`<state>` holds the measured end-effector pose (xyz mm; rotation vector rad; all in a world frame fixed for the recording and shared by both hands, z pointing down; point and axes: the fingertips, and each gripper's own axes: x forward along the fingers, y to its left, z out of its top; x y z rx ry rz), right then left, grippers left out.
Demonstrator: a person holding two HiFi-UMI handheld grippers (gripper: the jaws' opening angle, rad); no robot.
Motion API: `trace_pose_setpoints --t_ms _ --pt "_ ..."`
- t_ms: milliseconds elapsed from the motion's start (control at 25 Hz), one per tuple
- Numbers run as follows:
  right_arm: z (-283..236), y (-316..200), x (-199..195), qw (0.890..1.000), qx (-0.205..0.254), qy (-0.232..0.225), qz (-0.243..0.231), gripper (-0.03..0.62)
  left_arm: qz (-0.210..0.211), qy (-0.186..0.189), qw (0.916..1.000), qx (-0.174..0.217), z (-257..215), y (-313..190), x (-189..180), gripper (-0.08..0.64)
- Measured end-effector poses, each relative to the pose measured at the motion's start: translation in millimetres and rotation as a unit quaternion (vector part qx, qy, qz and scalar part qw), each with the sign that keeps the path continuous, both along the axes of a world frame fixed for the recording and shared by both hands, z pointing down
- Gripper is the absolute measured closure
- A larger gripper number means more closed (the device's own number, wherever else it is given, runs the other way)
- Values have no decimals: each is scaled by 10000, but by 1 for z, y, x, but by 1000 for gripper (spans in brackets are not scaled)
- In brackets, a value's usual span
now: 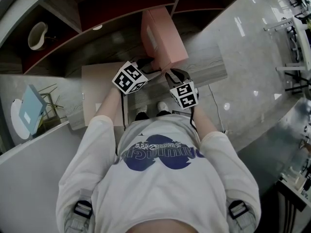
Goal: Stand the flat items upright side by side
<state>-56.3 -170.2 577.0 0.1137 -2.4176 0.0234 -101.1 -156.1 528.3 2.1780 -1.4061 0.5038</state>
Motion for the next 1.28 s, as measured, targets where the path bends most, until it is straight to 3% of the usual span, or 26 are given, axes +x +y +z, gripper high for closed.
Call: trace_pose_setpoints --t_ms 40,80,360,560,720,880,1080,1280 --pt "-3 3 -3 10000 8 -78 -60 544 -33 -15 10000 15 -1 -3 -3 310" --pt "-6 5 -8 9998 36 -143 -103 546 -66 -31 10000 25 -1 -7 -5 311" --pt "-8 -9 -31 9998 85 -157 -12 509 -350 -53 9994 23 4 -20 -19 323" --pt "-14 -21 -26 9999 108 -105 0 431 -396 -27 9992 42 3 -23 -23 322" --pt "-24 -49 -20 9993 278 -167 167 416 -414 -41 9991 52 2 -23 -23 322" --pt "-33 -57 -26 9992 336 -187 -117 413 -508 -204 9985 85 -1 -21 -23 322" --pt "-34 -46 -35 9974 112 -225 -680 424 -537 -417 9974 218 -11 -22 -24 308" --pt "-35 -39 -41 9965 110 -294 -771 500 -526 -475 9973 199 -11 -28 -29 308"
